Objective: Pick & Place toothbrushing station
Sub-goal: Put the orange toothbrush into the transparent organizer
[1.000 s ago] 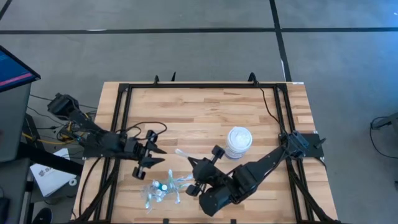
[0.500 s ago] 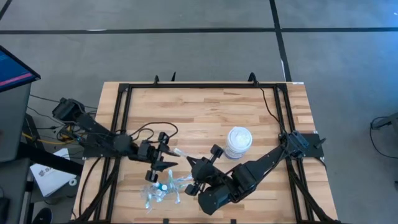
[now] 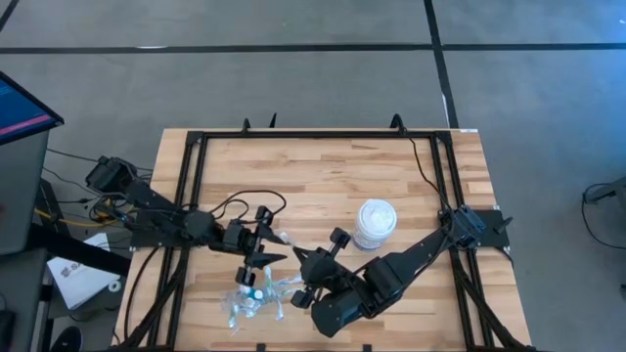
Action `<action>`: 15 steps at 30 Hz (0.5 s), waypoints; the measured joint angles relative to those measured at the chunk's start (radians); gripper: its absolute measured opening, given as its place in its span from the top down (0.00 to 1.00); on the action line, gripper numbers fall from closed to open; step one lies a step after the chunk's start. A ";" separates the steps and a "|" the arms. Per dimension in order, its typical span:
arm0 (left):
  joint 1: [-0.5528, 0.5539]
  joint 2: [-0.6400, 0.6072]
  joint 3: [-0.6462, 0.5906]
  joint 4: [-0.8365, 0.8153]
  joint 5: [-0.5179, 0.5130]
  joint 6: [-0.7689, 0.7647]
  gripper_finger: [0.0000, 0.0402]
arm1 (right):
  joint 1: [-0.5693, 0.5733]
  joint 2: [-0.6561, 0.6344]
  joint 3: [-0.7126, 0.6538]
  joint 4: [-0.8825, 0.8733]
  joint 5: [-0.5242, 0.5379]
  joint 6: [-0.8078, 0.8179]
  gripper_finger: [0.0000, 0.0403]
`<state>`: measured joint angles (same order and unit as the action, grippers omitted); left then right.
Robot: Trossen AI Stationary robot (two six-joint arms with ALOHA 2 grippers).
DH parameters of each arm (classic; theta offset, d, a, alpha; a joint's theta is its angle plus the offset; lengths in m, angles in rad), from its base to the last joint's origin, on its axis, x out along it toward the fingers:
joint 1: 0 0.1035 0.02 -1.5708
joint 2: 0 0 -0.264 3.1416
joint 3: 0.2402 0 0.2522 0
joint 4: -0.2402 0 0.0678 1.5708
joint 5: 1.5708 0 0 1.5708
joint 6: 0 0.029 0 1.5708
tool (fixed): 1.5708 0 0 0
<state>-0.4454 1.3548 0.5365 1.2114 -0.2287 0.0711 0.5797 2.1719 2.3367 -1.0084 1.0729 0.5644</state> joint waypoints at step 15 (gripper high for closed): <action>0.001 0.000 0.000 -0.013 0.000 0.002 0.68 | 0.011 0.000 0.000 0.080 -0.002 -0.073 1.00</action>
<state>-0.4448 1.3548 0.5365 1.1984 -0.2291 0.0734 0.5909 2.1719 2.3363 -0.9284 1.0714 0.4914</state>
